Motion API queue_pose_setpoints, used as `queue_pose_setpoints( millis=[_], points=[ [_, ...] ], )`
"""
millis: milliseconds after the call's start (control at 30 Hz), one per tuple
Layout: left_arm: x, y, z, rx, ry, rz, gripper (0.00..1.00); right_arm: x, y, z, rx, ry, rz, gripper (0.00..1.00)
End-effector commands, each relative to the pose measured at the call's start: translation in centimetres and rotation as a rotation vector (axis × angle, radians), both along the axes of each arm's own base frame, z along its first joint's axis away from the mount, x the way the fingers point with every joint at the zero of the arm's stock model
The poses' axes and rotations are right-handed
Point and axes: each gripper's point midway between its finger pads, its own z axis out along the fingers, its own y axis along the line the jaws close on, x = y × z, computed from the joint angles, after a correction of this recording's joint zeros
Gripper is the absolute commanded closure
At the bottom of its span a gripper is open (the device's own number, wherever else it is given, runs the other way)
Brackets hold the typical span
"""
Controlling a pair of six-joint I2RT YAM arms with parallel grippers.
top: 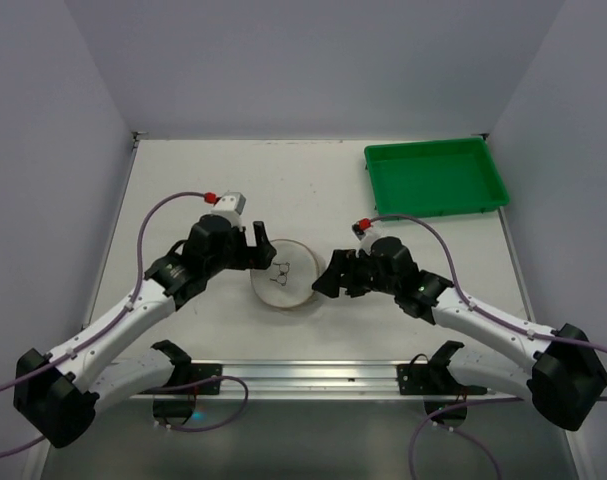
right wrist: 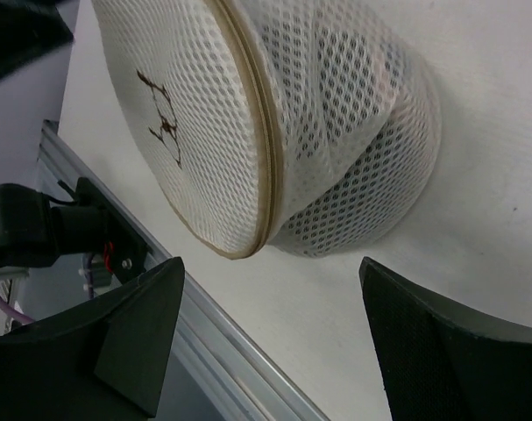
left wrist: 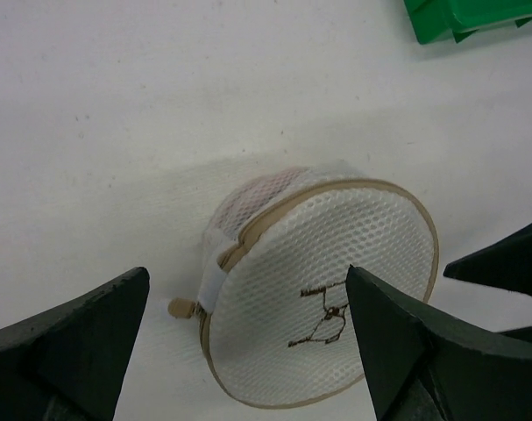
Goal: Unzip the laundry bag and remove the bra
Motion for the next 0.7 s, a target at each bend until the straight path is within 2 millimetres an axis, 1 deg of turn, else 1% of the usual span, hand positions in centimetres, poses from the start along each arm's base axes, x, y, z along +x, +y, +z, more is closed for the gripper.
queue_pose_setpoints(
  millis=[0,33,67,100,133,167,200,233,267,300,333,367,400,433,467,500,533,567,600,633,667],
  points=[
    [2.9,-1.6,4.0,0.08,-0.142,-0.121,0.02,-0.6,1.4,-0.7,0.051,0.033,-0.021,0.18],
    [3.8,-2.1,4.6,0.1,-0.154,-0.139,0.02,-1.1,1.9,-1.0,0.051,0.043,-0.013,0.19],
    [4.1,-2.4,4.6,0.12,-0.159,-0.164,0.02,-1.1,1.9,-1.8,0.04,0.07,-0.042,0.19],
    [4.3,-3.0,4.7,0.144,-0.175,-0.215,0.02,-1.4,2.2,-2.2,0.035,0.084,-0.045,0.19],
    [4.6,-3.9,4.4,0.145,-0.166,-0.26,0.02,-1.4,2.4,-2.3,0.041,0.094,-0.056,0.19],
    [4.7,-4.4,4.2,0.147,-0.163,-0.294,0.03,-1.4,2.6,-2.6,0.048,0.114,-0.068,0.19],
    [4.6,-5.0,3.8,0.142,-0.15,-0.333,0.04,-1.5,2.9,-3.2,0.042,0.133,-0.065,0.19],
    [4.6,-5.5,2.7,0.147,-0.119,-0.357,0.05,-1.3,3.2,-3.2,0.053,0.128,-0.065,0.21],
    [4.0,-6.0,1.8,0.135,-0.088,-0.393,0.09,-1.0,3.4,-3.2,0.054,0.13,-0.073,0.22],
    [3.7,-6.1,0.9,0.134,-0.062,-0.401,0.11,-0.7,3.4,-3.9,0.035,0.142,-0.087,0.23],
    [3.6,-6.1,-0.3,0.137,-0.028,-0.405,0.12,-0.4,3.4,-4.2,0.026,0.147,-0.099,0.25],
    [3.1,-5.9,-1.8,0.144,0.01,-0.404,0.17,0.1,3.6,-4.0,0.024,0.142,-0.11,0.25],
    [2.9,-5.6,-2.9,0.148,0.045,-0.387,0.21,0.6,3.5,-4.6,0.009,0.148,-0.123,0.26],
    [2.6,-5.5,-4.0,0.154,0.083,-0.384,0.25,0.9,3.7,-4.6,0.016,0.143,-0.123,0.3],
    [2.2,-5.4,-4.7,0.151,0.107,-0.382,0.31,1.5,3.9,-4.3,0.022,0.141,-0.125,0.32],
    [1.4,-5.3,-5.8,0.141,0.151,-0.375,0.32,2.4,3.5,-4.5,0.019,0.142,-0.147,0.36],
    [1.0,-5.1,-6.3,0.134,0.167,-0.369,0.34,2.9,3.3,-5.0,0.006,0.147,-0.154,0.39],
    [0.7,-5.1,-6.6,0.123,0.178,-0.365,0.36,3.5,3.1,-4.9,0.006,0.145,-0.157,0.41],
    [0.0,-4.8,-7.3,0.113,0.208,-0.346,0.36,4.3,3.0,-4.5,0.003,0.126,-0.154,0.43],
    [-0.2,-4.8,-7.1,0.1,0.209,-0.337,0.36,5.5,2.2,-4.4,-0.002,0.122,-0.177,0.47],
    [-0.3,-4.7,-7.2,0.088,0.217,-0.322,0.36,6.3,2.2,-3.9,-0.004,0.098,-0.163,0.49]
  ],
)
